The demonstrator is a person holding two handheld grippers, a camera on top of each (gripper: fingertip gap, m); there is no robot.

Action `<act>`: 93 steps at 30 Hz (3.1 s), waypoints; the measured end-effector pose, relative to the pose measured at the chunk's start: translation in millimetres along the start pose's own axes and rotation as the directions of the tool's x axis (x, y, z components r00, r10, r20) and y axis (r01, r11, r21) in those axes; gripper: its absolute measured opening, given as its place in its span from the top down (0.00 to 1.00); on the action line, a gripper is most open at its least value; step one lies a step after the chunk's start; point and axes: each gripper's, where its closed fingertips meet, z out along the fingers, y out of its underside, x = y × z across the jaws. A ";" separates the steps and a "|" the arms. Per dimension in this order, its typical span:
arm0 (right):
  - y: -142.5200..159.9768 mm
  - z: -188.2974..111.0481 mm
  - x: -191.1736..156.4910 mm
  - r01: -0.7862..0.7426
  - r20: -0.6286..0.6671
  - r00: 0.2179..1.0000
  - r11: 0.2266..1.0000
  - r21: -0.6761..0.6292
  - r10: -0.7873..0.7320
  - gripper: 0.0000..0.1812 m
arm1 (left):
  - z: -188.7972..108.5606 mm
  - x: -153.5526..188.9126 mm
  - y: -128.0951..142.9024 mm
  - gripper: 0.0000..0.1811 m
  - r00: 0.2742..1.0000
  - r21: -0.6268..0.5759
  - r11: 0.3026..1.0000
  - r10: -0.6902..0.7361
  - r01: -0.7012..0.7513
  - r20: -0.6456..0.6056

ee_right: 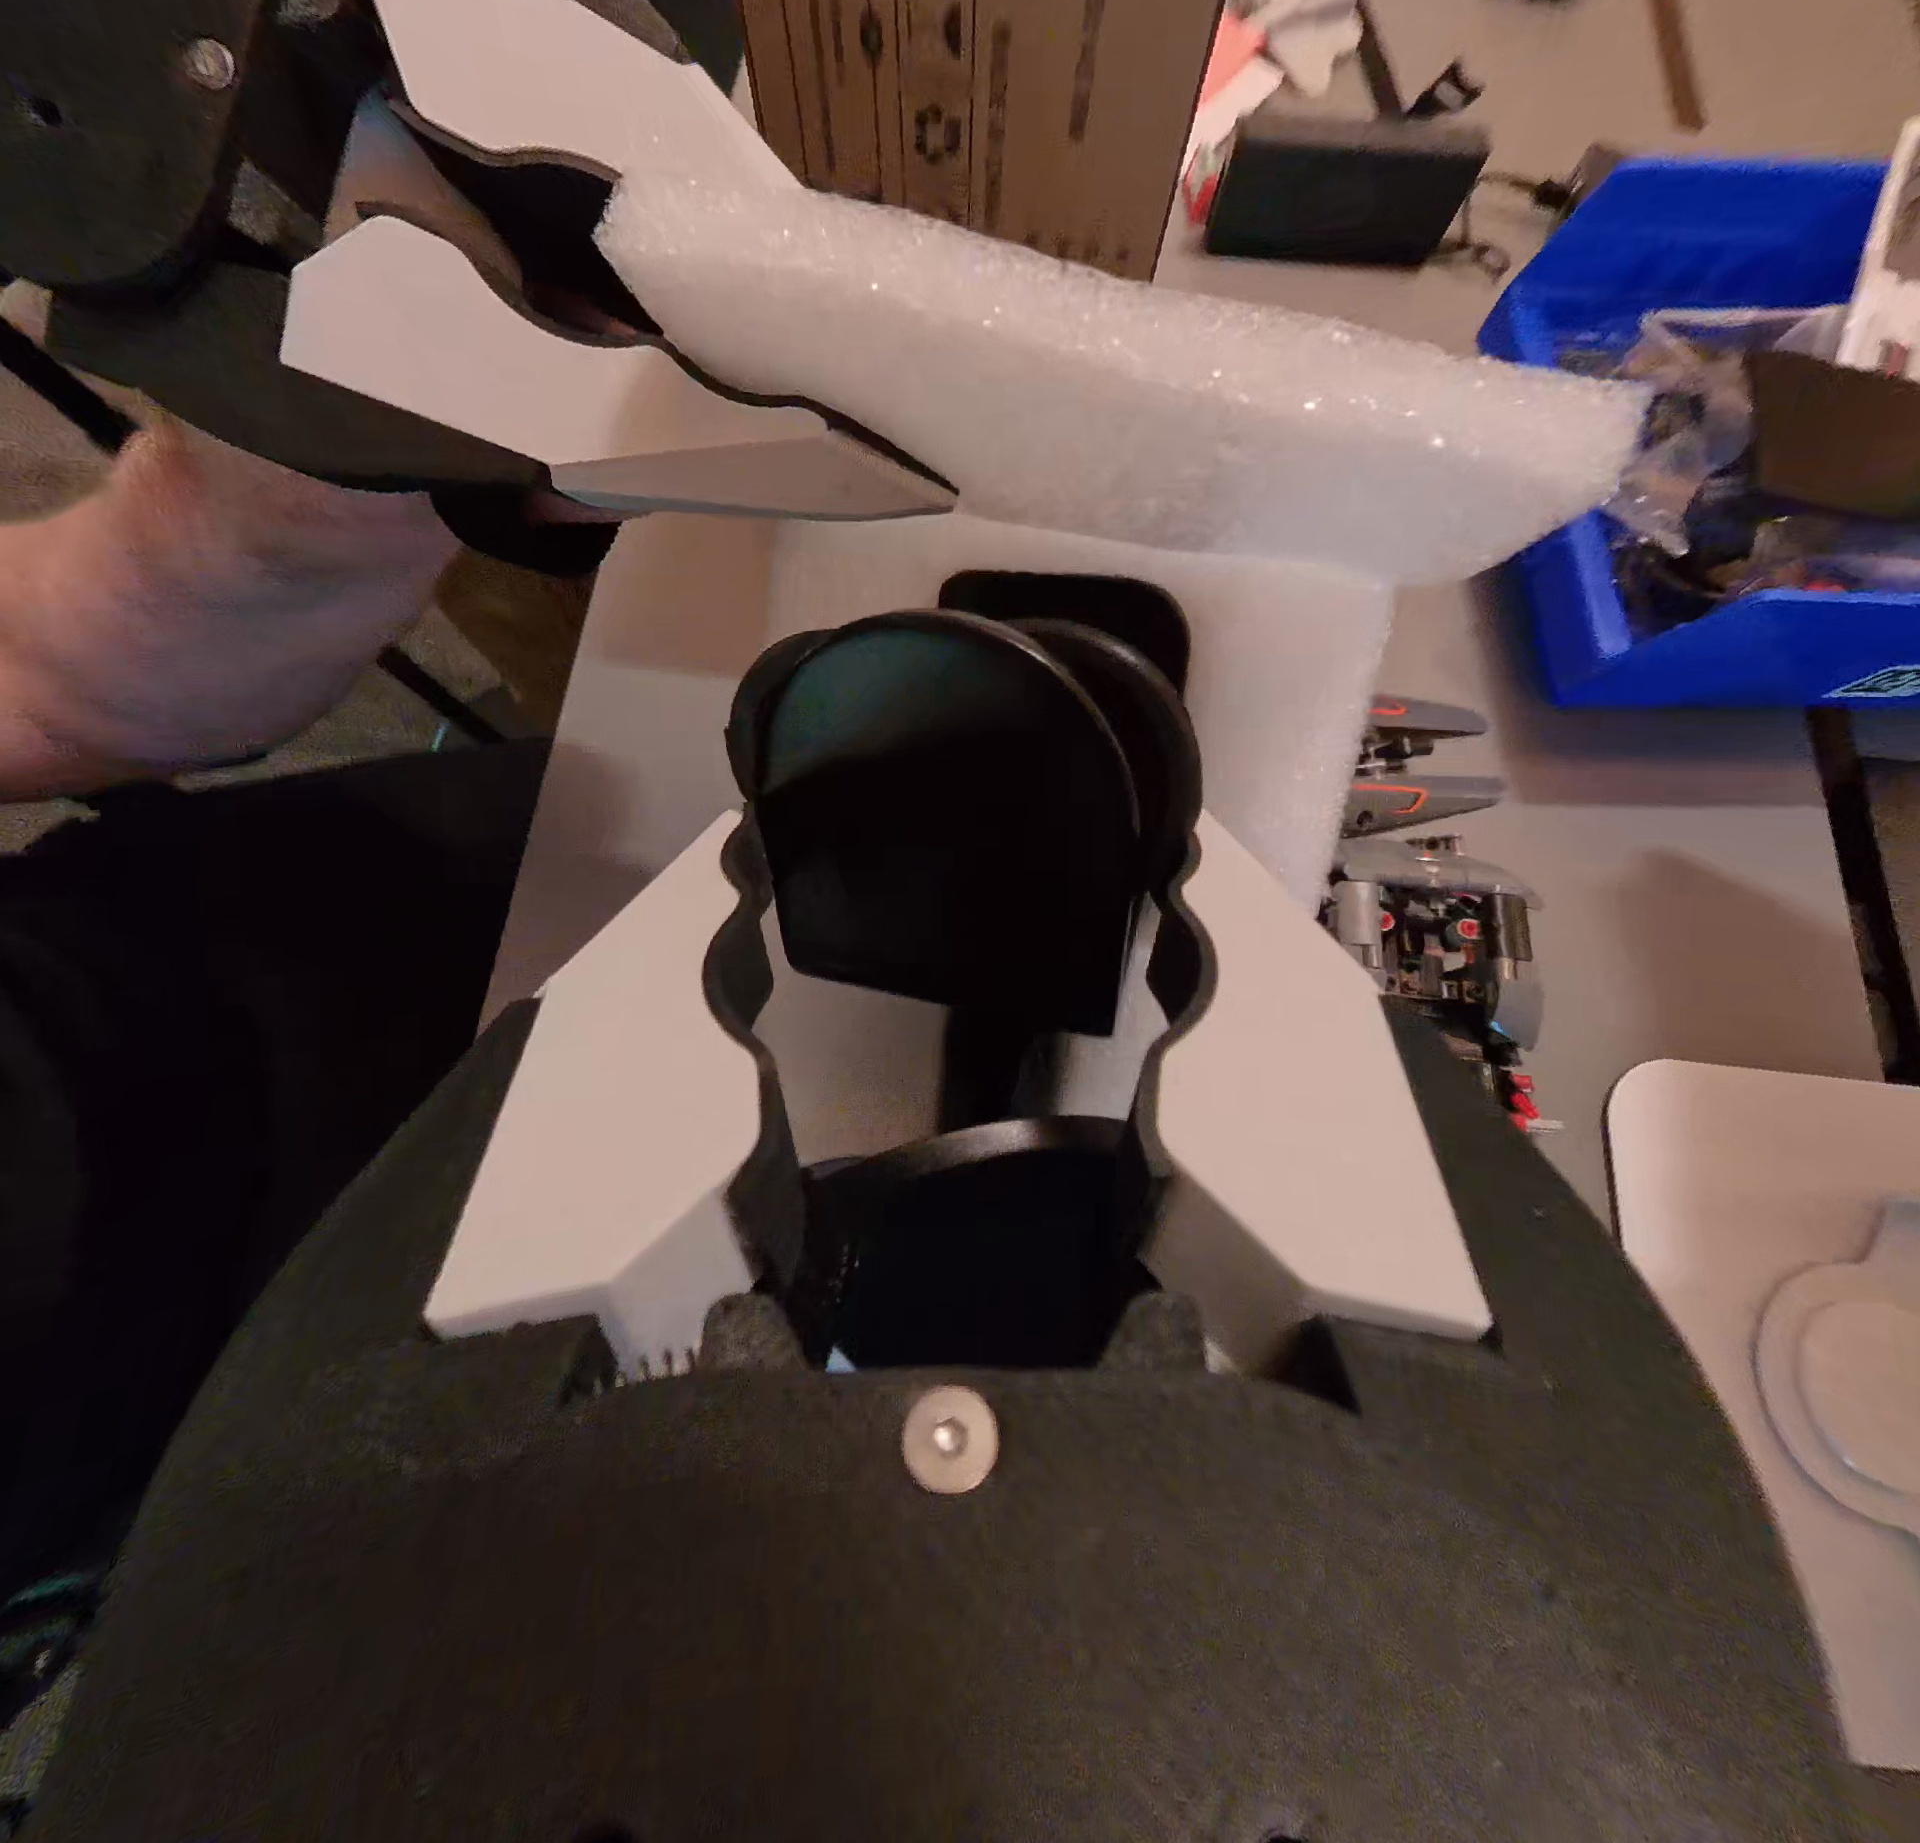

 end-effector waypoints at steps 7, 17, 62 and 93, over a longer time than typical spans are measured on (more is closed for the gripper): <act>1.1 -47.3 -4.1 0.014 -0.111 0.994 0.958 0.286 0.019 0.59 | 6.7 22.8 -62.9 0.94 0.968 -0.004 0.968 0.252 -0.252 0.023; 26.1 -96.8 -30.3 0.057 -0.232 0.969 0.843 0.535 0.081 0.50 | 11.9 117.5 -121.2 0.98 0.889 0.099 0.892 0.449 -0.441 -0.086; 40.5 -106.1 -53.4 0.010 -0.067 0.997 0.825 0.565 0.033 0.68 | 40.8 128.3 -57.1 0.53 0.808 0.086 0.918 -0.293 0.388 -0.511; 60.8 -117.7 -74.5 -0.087 0.175 0.984 0.767 0.635 -0.033 0.87 | 43.2 135.6 -62.7 0.67 0.627 0.097 0.942 -0.136 0.322 -0.767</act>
